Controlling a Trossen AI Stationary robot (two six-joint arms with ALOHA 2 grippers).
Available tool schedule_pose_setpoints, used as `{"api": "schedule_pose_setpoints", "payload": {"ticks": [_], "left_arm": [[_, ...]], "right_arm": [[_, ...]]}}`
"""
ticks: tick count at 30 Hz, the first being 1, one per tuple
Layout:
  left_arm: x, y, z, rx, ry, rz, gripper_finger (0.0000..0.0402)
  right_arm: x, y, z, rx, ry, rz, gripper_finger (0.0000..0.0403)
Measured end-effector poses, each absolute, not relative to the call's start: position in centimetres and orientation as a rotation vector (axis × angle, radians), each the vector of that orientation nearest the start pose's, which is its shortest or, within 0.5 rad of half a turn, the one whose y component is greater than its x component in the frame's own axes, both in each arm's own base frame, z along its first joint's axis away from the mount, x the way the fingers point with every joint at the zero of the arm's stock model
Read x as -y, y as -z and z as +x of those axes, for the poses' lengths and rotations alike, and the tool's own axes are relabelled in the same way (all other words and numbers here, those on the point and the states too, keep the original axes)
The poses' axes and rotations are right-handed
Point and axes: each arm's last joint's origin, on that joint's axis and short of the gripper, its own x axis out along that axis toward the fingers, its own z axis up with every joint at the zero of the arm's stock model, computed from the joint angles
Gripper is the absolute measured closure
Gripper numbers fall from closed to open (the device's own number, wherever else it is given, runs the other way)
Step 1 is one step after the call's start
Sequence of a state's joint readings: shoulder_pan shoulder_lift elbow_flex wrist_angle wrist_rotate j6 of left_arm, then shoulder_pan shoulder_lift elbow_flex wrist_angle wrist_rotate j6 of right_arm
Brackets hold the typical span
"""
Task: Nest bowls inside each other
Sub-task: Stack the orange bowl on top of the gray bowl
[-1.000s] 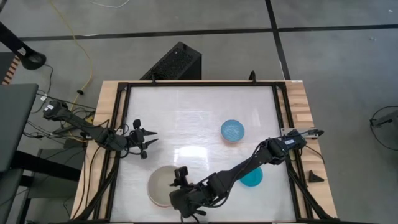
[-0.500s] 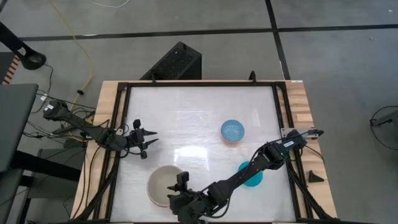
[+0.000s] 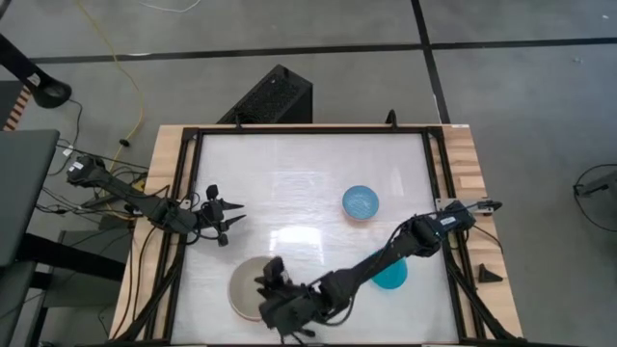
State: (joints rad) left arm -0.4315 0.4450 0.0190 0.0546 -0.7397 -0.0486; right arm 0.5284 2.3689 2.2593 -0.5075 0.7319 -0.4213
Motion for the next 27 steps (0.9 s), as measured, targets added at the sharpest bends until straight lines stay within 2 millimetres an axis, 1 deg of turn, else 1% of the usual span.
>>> {"api": "schedule_pose_setpoints", "payload": {"ticks": [3, 4, 8, 10, 13, 16, 17, 19, 21, 24, 27], "left_arm": [[2.9, -13.8, 11.0, -0.304, -0.312, 0.159, 0.0276], [2.9, -13.8, 11.0, -0.304, -0.312, 0.159, 0.0276], [2.9, -13.8, 11.0, -0.304, -0.312, 0.159, 0.0276], [2.9, -13.8, 11.0, -0.304, -0.312, 0.159, 0.0276], [2.9, -13.8, 11.0, -0.305, -0.312, 0.159, 0.0276], [2.9, -13.8, 11.0, -0.305, -0.312, 0.159, 0.0276], [2.9, -13.8, 11.0, -0.305, -0.312, 0.16, 0.0276], [2.9, -13.8, 11.0, -0.305, -0.312, 0.16, 0.0276], [2.9, -13.8, 11.0, -0.305, -0.313, 0.159, 0.0276], [2.9, -13.8, 11.0, -0.305, -0.312, 0.16, 0.0276], [2.9, -13.8, 11.0, -0.305, -0.312, 0.16, 0.0276]], "right_arm": [[-23.1, -27.5, 46.1, -0.665, 0.101, -0.779, 0.0225], [-22.3, -28.1, 45.6, -0.705, 0.1, -0.754, 0.0225], [-18.8, -30.7, 43.0, -0.9, 0.081, -0.574, 0.0225], [-16.9, -31.5, 41.8, -1.012, 0.074, -0.471, 0.0225], [-14.9, -31.9, 40.3, -1.162, 0.121, -0.393, 0.0225], [-13.9, -31.8, 39.1, -1.287, 0.188, -0.42, 0.0225], [-13.8, -31.7, 38.8, -1.31, 0.206, -0.43, 0.0225], [-13.7, -31.8, 38.2, -1.302, 0.218, -0.439, 0.0225], [-13.5, -32.1, 36.8, -1.3, 0.206, -0.438, 0.0225], [-12.1, -32.0, 33.3, -1.293, 0.301, -0.365, 0.0225], [-10.2, -30.7, 30.0, -1.219, 0.347, -0.244, 0.0225]]}}
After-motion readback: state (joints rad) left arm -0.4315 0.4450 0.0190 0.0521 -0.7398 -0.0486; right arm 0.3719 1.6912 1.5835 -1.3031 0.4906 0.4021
